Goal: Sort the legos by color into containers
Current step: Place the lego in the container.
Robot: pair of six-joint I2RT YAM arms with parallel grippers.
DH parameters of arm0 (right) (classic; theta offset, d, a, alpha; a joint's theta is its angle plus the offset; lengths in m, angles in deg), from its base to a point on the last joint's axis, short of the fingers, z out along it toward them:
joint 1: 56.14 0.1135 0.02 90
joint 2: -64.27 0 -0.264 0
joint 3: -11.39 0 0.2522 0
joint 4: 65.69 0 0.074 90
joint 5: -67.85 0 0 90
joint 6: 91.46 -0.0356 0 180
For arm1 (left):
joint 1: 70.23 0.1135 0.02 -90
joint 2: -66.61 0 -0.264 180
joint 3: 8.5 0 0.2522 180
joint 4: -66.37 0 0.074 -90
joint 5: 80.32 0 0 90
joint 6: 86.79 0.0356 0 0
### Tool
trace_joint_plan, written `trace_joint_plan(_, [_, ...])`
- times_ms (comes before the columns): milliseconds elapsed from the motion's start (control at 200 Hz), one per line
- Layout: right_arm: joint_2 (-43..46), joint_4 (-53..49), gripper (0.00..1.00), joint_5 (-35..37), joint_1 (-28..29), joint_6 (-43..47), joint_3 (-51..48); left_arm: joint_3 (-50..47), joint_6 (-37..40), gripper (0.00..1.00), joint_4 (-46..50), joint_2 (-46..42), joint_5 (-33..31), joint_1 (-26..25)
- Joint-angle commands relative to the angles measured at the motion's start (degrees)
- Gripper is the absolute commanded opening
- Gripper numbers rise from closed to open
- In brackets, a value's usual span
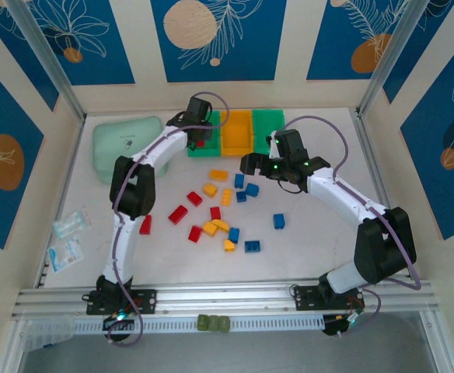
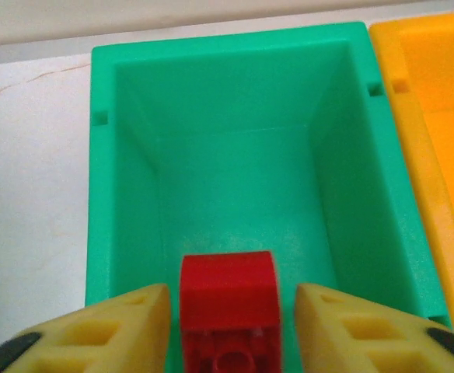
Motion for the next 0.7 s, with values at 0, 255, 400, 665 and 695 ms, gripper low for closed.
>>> trace_joint_plan(0, [1.1, 0.2, 0.99, -0.1, -0.3, 1.4, 1.8, 3.6, 0.6, 0.5, 0.7, -1.1, 1.3, 0.6])
trace_joint_plan(255, [1.6, -2.9, 0.99, -1.3, 0.5, 2.0, 2.8, 1.2, -1.8, 0.55, 5.7, -7.4, 10.2, 0.6])
trace_joint_plan(400, [3.0, -4.9, 0.99, -2.8, 1.3, 2.1, 1.2, -8.0, -4.4, 0.59, 6.2, -14.5, 17.6, 0.5])
trace_joint_plan(665, [5.2, -6.2, 0.99, -4.2, 3.6, -0.3, -3.3, -31.1, -7.9, 0.63, 1.5, -28.7, 22.8, 0.5])
trace_joint_plan(695, [5.3, -6.0, 0.99, -4.7, 4.1, -0.7, -3.8, -33.4, -8.4, 0.63, 1.4, -29.9, 22.5, 0.4])
